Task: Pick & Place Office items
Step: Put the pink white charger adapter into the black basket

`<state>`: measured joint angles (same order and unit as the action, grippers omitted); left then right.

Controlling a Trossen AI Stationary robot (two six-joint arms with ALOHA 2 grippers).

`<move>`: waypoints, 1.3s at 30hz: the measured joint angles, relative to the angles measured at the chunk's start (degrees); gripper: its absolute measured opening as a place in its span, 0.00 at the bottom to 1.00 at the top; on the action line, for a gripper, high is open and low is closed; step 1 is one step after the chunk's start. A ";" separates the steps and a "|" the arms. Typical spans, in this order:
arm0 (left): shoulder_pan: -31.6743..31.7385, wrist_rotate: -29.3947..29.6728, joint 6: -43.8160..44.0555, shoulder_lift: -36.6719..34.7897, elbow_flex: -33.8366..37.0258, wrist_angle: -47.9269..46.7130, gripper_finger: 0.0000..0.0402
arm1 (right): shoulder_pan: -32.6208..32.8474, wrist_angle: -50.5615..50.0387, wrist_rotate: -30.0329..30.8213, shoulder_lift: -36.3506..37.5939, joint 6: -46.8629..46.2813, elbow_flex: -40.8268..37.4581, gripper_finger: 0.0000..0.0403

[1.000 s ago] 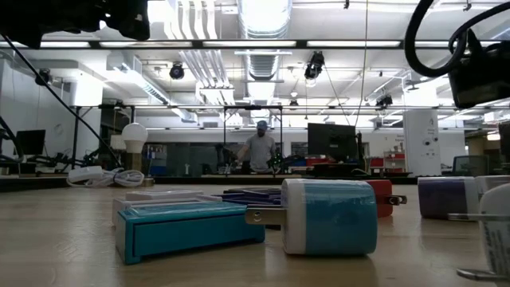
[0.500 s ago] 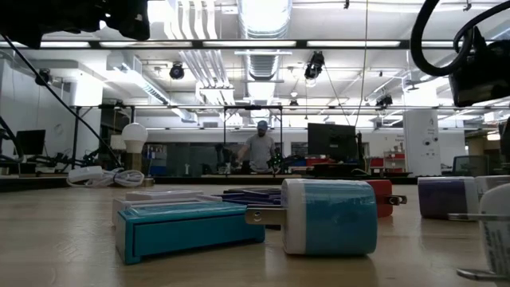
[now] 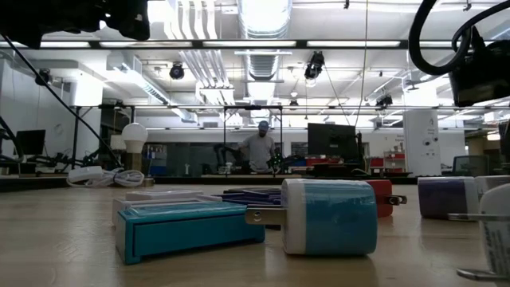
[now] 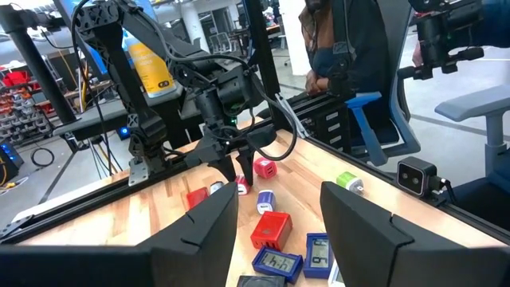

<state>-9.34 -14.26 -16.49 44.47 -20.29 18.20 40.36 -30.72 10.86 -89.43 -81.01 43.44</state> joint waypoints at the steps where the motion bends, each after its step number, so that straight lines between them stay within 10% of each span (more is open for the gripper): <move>1: 0.01 0.00 0.00 0.00 0.00 0.00 0.46 | 0.00 0.00 0.38 0.00 0.00 0.01 0.31; 15: -0.03 2.00 18.70 -0.02 0.00 0.64 0.46 | 0.02 -0.61 11.12 -0.07 10.26 6.40 0.31; 27: 0.02 26.29 57.39 3.54 -0.04 0.19 0.46 | -1.98 -0.42 30.89 -2.91 33.38 19.54 0.31; 39: 0.02 24.54 65.02 14.41 -4.27 0.99 0.46 | -8.22 -0.87 31.33 -16.56 62.15 37.47 0.31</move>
<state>-9.32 10.28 48.53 58.88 -24.57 19.19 32.13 -31.59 42.20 -105.98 -18.86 80.91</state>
